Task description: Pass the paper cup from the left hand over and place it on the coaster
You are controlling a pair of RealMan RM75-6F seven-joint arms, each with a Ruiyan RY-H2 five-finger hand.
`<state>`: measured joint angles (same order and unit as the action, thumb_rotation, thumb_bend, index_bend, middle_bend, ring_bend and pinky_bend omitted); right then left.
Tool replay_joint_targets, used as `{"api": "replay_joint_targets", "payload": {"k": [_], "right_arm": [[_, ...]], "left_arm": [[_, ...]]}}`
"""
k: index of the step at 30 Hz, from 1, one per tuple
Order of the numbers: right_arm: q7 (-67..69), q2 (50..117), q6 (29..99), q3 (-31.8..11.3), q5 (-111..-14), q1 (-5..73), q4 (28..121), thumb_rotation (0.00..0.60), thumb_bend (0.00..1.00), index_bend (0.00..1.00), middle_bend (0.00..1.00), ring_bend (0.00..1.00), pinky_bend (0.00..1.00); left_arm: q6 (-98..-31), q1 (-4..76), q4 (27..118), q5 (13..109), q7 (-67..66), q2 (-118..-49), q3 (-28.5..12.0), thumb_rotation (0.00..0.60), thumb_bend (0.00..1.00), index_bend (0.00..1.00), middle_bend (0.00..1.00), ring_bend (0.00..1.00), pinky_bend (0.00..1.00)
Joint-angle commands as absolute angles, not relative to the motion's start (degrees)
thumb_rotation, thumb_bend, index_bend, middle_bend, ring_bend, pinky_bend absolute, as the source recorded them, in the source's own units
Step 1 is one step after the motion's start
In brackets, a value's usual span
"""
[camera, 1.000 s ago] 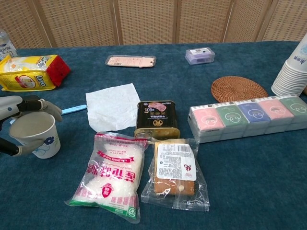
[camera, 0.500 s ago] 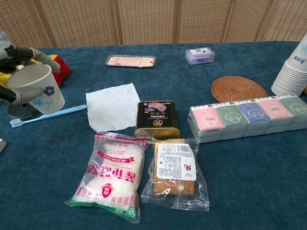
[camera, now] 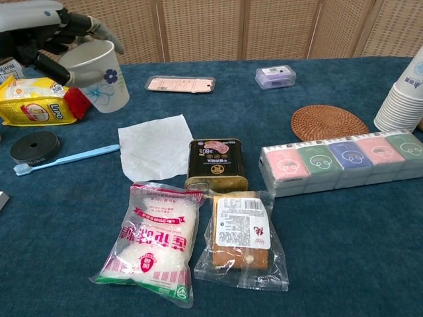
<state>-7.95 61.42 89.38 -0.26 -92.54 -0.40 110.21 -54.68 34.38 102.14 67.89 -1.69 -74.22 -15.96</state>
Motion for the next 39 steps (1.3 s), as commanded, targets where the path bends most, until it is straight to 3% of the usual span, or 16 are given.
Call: {"api": "replay_joint_targets", "payload": {"k": [1,13,39], "right_arm": [[-7.80,61.32,89.86,-0.15,-93.00,-0.67,110.48,0.600,0.36,0.00,0.00,0.00,0.00],[-7.75,60.57,91.53,0.36,-94.92,-1.71,111.50,0.600,0.36,0.00,0.00,0.00,0.00],[-6.34,60.15,92.50,0.14,-95.06,-2.64,111.83,0.600,0.36,0.00,0.00,0.00,0.00]], "left_arm": [[-52.98,37.78,99.92,65.04,-3.89,-76.66,-17.83,0.600,0.47,0.29,0.21,0.26,0.45],[-49.90,48.14,90.35,60.00,-7.21,-86.43,-20.74,0.600,0.47,0.29,0.21,0.25,0.44],[-44.86,62.88,67.13,57.50,-6.10,-104.78,-22.71,0.600,0.46,0.28,0.21,0.23,0.41]]}}
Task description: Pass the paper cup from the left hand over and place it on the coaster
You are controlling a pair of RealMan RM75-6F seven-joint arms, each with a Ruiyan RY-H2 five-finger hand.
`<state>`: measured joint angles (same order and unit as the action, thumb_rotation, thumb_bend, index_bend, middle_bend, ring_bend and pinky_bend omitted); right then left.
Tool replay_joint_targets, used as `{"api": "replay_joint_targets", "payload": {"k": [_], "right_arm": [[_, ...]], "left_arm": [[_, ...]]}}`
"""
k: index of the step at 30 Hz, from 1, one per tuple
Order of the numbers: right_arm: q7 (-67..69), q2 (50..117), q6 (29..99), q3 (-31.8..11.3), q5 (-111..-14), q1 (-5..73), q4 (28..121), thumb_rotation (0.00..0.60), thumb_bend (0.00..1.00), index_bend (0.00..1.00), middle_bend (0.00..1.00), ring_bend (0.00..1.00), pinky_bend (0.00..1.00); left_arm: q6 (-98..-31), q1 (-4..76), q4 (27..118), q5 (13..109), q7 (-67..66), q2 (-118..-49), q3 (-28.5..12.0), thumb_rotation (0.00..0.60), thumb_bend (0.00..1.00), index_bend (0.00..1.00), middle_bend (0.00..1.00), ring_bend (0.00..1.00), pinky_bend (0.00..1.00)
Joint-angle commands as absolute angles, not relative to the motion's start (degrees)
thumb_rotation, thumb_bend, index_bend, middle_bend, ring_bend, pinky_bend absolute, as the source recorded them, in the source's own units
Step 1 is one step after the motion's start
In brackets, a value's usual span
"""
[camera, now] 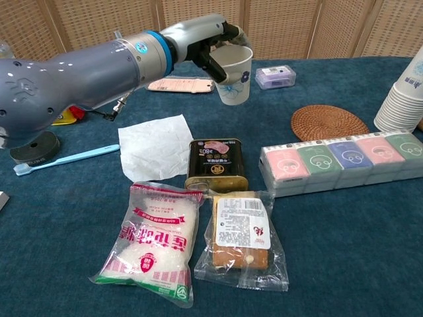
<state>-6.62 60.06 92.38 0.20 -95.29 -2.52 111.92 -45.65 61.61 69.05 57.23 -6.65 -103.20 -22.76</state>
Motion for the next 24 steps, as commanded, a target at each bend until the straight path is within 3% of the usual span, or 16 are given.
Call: {"api": "replay_joint_targets", "payload": {"k": [1,24], "right_arm": [[-6.23,60.20,92.55,0.11,-94.92,-2.70,111.75,0.600,0.36,0.00,0.00,0.00,0.00],[-3.69,60.15,94.48,-0.14,-93.01,-4.65,110.06,0.600,0.36,0.00,0.00,0.00,0.00]], "left_arm": [[-44.67,63.27,66.39,57.66,-5.95,-105.34,-22.65,0.600,0.46,0.28,0.21,0.23,0.41],[-37.42,70.54,47.65,62.08,-0.33,-115.63,-21.06,0.600,0.46,0.24,0.17,0.16,0.34]]}}
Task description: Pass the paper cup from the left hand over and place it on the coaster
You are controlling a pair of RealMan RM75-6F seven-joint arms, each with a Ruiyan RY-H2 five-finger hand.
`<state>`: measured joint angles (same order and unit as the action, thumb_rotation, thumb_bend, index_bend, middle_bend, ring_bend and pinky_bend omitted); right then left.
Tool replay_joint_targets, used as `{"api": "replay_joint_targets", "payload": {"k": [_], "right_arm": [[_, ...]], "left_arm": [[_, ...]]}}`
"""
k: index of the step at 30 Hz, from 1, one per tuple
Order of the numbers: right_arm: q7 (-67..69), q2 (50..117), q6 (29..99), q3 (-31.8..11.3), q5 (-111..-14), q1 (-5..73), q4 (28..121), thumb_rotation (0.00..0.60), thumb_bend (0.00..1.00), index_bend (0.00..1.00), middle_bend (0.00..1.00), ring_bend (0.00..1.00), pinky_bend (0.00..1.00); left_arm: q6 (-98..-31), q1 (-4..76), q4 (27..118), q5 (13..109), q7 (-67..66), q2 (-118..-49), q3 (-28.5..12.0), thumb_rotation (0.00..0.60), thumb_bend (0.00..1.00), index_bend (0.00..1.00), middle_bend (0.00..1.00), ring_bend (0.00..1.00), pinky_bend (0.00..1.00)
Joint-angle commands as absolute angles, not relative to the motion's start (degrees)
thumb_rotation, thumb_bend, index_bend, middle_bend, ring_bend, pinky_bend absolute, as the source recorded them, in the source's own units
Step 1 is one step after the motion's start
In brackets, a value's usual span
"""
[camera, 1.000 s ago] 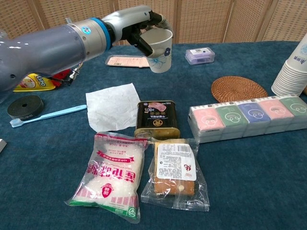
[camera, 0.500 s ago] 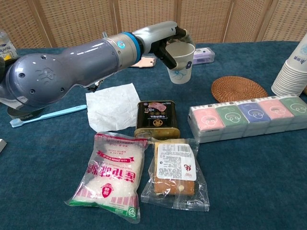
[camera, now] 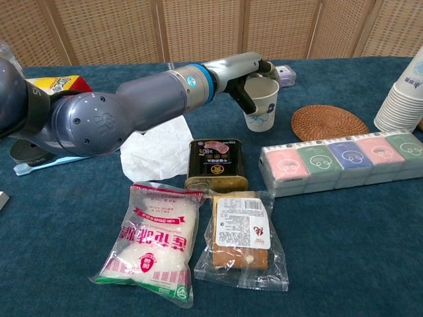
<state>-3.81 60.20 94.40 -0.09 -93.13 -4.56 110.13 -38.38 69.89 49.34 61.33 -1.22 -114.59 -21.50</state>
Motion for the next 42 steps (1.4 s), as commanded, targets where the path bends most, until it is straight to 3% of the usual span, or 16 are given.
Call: {"api": "replay_joint_targets", "payload": {"k": [1,5,12,17,23,29,42], "right_arm": [[-3.56,60.15,94.57,-0.17,-92.89,-4.74,110.04,0.600,0.36,0.00,0.00,0.00,0.00],[-2.98,60.38,94.91,-0.33,-92.46,-5.05,109.81,0.600,0.36,0.00,0.00,0.00,0.00],[-2.85,60.52,94.64,-0.41,-92.51,-5.04,109.68,0.600,0.36,0.00,0.00,0.00,0.00],[-2.72,60.45,94.78,-0.46,-92.70,-5.14,109.67,0.600,0.36,0.00,0.00,0.00,0.00],[-1.96,60.48,95.02,-0.46,-92.59,-5.43,109.23,0.600,0.36,0.00,0.00,0.00,0.00],[-1.58,60.38,94.21,-0.71,-92.47,-4.94,108.69,0.600,0.36,0.00,0.00,0.00,0.00],[-0.74,59.61,90.08,-2.27,-91.45,-1.75,108.11,0.600,0.36,0.00,0.00,0.00,0.00]], "left_arm": [[-37.12,70.70,47.11,62.39,-0.17,-115.84,-20.85,0.600,0.46,0.24,0.17,0.15,0.33],[-35.98,71.20,45.83,63.04,0.93,-116.45,-20.66,0.600,0.46,0.21,0.14,0.12,0.31],[-34.70,71.51,46.16,63.71,2.02,-115.97,-20.63,0.600,0.46,0.01,0.02,0.02,0.20],[-33.76,71.38,48.50,63.96,2.59,-114.14,-20.68,0.600,0.46,0.00,0.00,0.00,0.10],[-35.66,69.57,54.61,65.44,3.50,-110.18,-20.39,0.600,0.46,0.00,0.00,0.00,0.07],[-42.11,64.29,65.68,68.00,3.35,-102.52,-19.06,0.600,0.46,0.00,0.00,0.00,0.00],[-57.79,45.81,94.10,68.50,1.95,-78.16,-13.68,0.600,0.46,0.00,0.00,0.00,0.00]]}}
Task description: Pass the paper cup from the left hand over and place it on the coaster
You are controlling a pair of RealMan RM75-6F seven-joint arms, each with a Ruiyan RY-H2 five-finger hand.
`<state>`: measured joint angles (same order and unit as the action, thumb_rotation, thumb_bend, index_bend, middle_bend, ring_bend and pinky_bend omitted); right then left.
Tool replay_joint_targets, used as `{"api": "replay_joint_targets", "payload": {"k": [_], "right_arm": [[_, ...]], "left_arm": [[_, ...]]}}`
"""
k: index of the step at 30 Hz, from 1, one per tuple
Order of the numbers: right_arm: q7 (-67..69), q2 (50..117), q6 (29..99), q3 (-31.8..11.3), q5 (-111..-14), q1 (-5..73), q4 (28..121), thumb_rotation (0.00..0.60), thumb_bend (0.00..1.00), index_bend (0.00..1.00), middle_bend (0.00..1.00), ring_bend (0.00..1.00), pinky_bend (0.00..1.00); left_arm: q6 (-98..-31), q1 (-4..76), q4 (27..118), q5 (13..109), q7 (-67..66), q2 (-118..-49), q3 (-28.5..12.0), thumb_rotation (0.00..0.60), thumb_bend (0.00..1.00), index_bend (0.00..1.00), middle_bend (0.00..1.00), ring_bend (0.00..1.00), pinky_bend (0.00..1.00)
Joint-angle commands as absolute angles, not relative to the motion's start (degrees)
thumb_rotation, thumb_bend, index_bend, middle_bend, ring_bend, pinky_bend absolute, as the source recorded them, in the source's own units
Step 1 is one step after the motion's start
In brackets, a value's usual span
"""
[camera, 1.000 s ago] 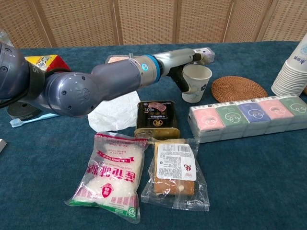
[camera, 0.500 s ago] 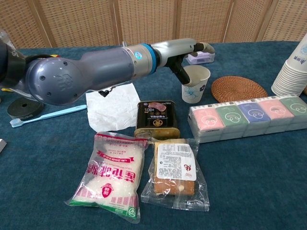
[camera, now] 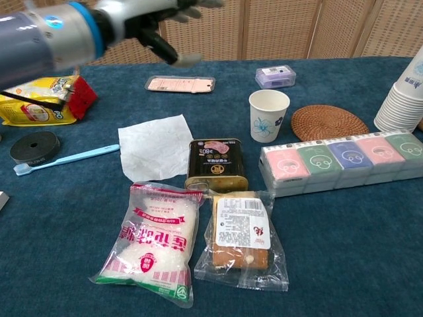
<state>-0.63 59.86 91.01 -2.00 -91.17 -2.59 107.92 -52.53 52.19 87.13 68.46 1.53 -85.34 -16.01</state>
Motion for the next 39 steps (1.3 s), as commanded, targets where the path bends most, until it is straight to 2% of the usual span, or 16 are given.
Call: {"api": "replay_joint_targets", "payload": {"k": [1,9,18,27,39], "right_arm": [[-0.85,59.53,89.59,-2.38,-91.67,-1.32,108.25,0.600,0.36,0.00,0.00,0.00,0.00],[-0.98,59.00,83.34,-4.16,-92.46,4.19,110.39,0.600,0.36,0.00,0.00,0.00,0.00],[-2.16,60.61,75.85,-6.07,-93.00,11.13,112.67,0.600,0.36,0.00,0.00,0.00,0.00],[-4.85,62.76,68.40,-8.79,-89.71,18.12,115.93,0.600,0.36,0.00,0.00,0.00,0.00],[-8.69,67.50,59.34,-13.02,-81.43,28.06,115.30,0.600,0.36,0.00,0.00,0.00,0.00]], "left_arm": [[-58.78,44.41,95.54,68.77,2.50,-76.48,-13.17,0.600,0.46,0.00,0.00,0.00,0.00],[-69.29,32.05,104.56,75.17,7.65,-64.38,-7.32,0.600,0.46,0.00,0.00,0.00,0.00],[-77.20,22.44,106.71,79.47,14.62,-56.92,-3.31,0.600,0.46,0.00,0.00,0.00,0.00],[-81.25,17.75,107.10,82.07,21.10,-54.28,-2.97,0.600,0.46,0.00,0.00,0.00,0.00],[-81.28,16.61,108.95,85.04,28.17,-51.25,-4.26,0.600,0.46,0.00,0.00,0.00,0.00]]}}
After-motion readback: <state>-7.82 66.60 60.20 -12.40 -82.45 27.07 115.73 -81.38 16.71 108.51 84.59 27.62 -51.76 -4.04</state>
